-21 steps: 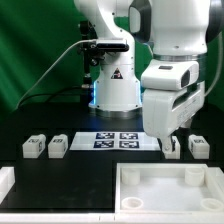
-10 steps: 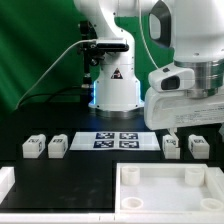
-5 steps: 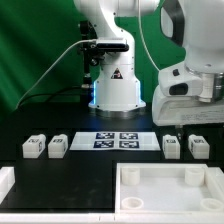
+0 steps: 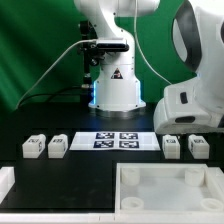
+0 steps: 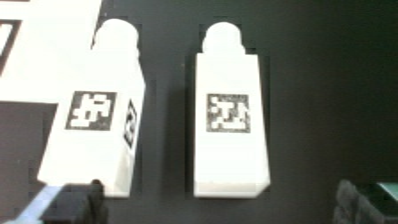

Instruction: Assemble one leg

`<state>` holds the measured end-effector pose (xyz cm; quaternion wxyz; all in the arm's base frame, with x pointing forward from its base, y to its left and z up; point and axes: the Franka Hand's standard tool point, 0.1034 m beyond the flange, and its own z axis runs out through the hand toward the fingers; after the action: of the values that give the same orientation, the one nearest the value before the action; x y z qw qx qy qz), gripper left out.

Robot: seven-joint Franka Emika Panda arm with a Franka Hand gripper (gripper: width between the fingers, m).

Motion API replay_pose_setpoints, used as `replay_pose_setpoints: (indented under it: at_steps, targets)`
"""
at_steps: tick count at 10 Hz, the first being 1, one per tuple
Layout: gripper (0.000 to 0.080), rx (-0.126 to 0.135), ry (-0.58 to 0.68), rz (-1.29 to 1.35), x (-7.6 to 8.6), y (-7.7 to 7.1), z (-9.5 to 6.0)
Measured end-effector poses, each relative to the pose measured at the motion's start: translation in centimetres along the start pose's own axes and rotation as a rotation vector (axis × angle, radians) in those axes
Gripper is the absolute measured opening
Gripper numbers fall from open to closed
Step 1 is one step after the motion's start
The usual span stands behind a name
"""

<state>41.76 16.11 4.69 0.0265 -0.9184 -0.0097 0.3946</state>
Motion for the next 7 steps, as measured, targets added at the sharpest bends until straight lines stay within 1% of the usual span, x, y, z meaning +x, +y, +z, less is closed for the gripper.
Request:
replay_pose_setpoints:
  at_steps: [1,2,4,5,7]
  targets:
    - [0.0649,-0.003,-0.062,0.003,0.1,-0.1,0.4]
    - [0.0649,-0.012,-0.078,0.061,0.3,-0.8,1.6]
    - [0.0649,-0.041,-0.101,0.079,0.1,-2.4,3.6]
    - [0.0649,-0.049,-0.11,0.074,0.0,-2.7,4.2]
    - [0.0649,-0.051,-0.111,0.072,-0.1,-2.5,5.2]
